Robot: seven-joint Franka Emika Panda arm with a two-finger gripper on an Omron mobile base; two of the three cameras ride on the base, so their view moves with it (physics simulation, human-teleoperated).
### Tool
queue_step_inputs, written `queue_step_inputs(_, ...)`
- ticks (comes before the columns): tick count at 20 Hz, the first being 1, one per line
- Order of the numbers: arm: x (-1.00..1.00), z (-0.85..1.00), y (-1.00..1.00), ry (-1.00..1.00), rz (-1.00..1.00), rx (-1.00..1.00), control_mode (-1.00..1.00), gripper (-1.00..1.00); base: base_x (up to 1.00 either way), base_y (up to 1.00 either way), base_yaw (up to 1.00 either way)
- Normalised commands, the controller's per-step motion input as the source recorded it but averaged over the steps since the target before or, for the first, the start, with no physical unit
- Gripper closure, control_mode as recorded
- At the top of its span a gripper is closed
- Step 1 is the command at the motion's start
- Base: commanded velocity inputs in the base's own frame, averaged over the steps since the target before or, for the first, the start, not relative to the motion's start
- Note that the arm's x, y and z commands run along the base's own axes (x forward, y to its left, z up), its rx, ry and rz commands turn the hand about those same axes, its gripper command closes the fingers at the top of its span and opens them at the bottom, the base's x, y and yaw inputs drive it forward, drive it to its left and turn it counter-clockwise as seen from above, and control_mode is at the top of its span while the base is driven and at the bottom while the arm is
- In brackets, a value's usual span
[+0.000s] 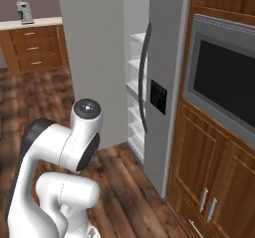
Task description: Retrieve the tangerine and mango from the fridge and place them into the bowl on the dining table.
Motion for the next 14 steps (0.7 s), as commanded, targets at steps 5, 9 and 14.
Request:
queue_step_inputs(5, 0.0, 0.0, 0.0, 0.0, 0.0, 0.0, 1.0, -1.0, 0.69, 0.02, -0.14)
queue_step_inputs(9, 0.0, 0.0, 0.0, 0.0, 0.0, 0.0, 1.0, -1.0, 0.61, 0.0, -0.18)
queue_step_inputs(14, 0.0, 0.0, 0.0, 0.0, 0.0, 0.0, 1.0, -1.0, 0.43, 0.12, -0.29)
